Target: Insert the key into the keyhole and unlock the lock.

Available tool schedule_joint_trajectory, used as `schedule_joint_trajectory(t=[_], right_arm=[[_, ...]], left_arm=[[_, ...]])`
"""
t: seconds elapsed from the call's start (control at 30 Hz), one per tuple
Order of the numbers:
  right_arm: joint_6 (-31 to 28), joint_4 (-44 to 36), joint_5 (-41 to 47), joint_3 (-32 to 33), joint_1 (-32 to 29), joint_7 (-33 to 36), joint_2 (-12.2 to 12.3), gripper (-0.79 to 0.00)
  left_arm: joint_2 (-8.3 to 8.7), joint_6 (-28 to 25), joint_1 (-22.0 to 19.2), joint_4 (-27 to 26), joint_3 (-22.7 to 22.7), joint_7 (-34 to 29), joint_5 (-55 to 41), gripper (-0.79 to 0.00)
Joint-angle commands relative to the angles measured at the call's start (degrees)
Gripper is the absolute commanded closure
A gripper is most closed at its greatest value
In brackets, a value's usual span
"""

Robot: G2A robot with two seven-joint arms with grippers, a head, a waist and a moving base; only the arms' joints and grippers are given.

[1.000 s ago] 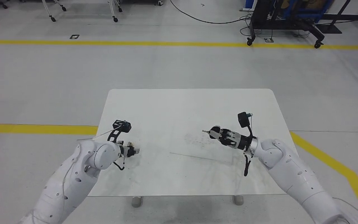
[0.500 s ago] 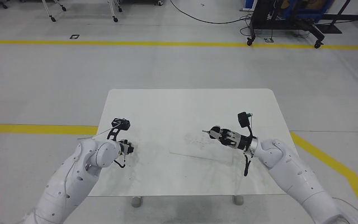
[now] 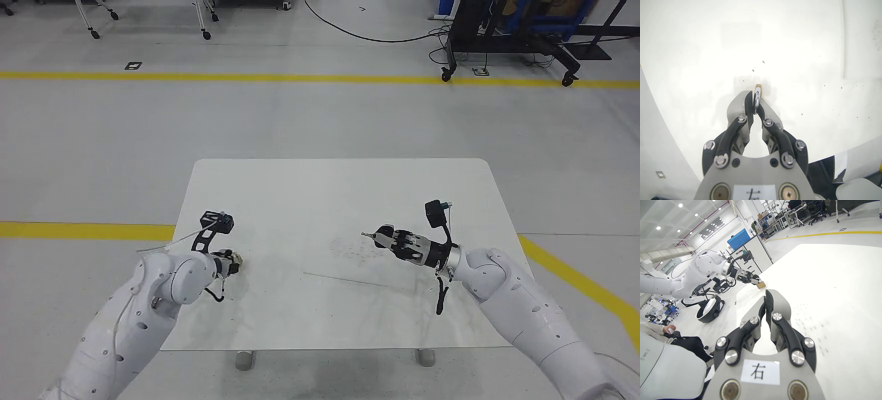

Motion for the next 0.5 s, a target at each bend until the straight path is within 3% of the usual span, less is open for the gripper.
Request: schedule_joint_trajectory(t=[0.0,0.1,0.47], right_arm=[[0.0,0.0,0.0,0.0,0.0,0.0,0.0,0.0],[0.0,0.0,0.0,0.0,0.0,0.0,0.0,0.0],[0.0,0.0,0.0,0.0,0.0,0.0,0.0,0.0]], left_arm=[[-0.02,-1.3,0.3,-0.3,-0.3,2.1,0.1,0.0],[-0.03,-4.1,0.9,-0.1,-0.6,4.5,0.1,0.0],[-0.69,-7.0,-0.7,2.6,1.1,1.9,1.1,0.0]])
